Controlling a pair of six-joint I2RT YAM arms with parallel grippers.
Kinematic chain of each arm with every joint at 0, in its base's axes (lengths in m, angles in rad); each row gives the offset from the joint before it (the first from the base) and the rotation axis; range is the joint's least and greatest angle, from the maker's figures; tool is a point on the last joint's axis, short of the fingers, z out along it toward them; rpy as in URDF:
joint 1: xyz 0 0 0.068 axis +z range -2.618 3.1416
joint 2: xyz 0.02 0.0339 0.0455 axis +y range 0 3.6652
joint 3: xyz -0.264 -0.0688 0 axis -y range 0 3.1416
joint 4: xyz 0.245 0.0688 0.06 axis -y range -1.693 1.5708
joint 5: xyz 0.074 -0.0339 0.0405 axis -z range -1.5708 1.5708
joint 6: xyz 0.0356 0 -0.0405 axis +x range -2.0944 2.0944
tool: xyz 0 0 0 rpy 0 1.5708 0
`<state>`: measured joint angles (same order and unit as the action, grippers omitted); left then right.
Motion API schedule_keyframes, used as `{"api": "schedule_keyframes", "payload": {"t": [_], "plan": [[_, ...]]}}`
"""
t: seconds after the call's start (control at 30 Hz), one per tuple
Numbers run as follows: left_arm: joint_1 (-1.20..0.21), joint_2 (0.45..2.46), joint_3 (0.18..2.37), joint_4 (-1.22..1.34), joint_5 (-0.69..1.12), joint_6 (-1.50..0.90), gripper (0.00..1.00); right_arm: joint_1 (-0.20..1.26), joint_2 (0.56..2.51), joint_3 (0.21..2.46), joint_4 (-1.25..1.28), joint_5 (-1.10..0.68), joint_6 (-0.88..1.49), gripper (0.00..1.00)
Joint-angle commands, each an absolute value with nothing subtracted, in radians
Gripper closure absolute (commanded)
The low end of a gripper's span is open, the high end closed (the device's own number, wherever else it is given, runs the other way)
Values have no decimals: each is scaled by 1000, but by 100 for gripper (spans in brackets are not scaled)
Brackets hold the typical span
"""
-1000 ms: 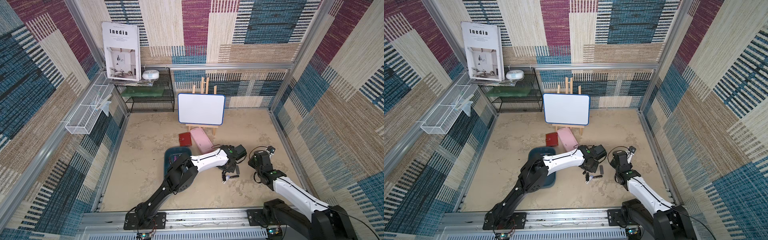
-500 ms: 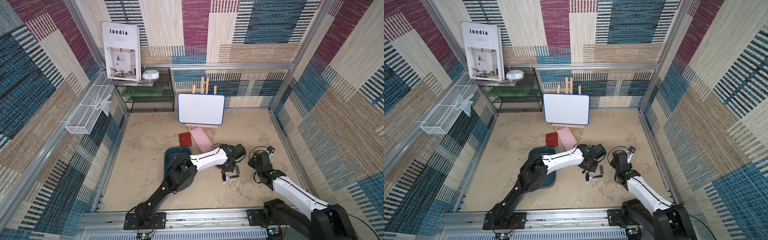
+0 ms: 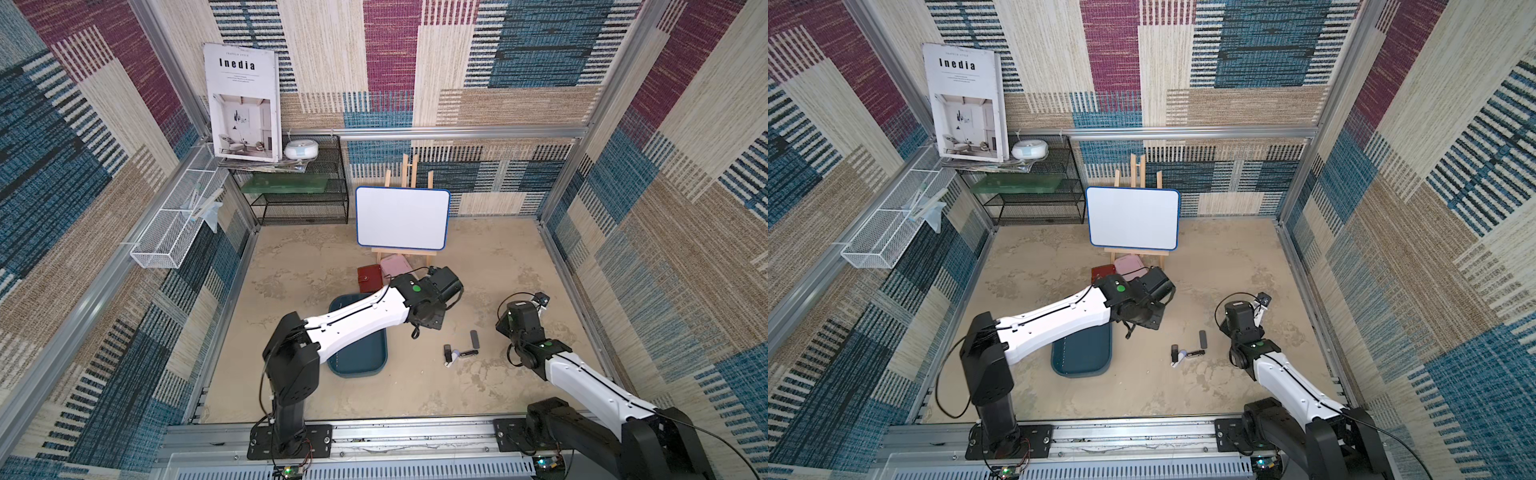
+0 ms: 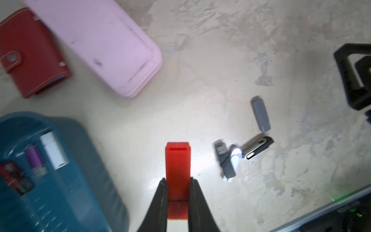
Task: Put the usb flash drive into the storage box
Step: Pick up the USB flash from the center of the board, then place the USB flash in the storage box.
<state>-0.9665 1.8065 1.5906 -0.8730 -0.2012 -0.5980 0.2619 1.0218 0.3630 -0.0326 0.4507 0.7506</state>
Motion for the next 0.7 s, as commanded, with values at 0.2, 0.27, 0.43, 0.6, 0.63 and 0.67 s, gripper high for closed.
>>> {"api": "schedule_keyframes", "payload": {"t": [0.2,0.27,0.43,0.6,0.63,0.67], "plan": [[-727,1446,1150,-719,-162,-676,91,262,1029,370,-17,453,750,45],[-695,1438,1102,-680,-136,-689,90,262,1031,371,-18,454,749,45],[-654,1546,1102,-646,-97,-680,92,262,1034,372,-21,457,751,45],[-626,1636,1113,-600,-90,-684,92,263,1030,367,-18,459,752,45],[-618,1653,1117,-598,-88,-684,92,262,1031,368,-17,458,752,45],[-610,1670,1121,-595,-83,-683,92,262,1033,368,-17,457,752,45]]}}
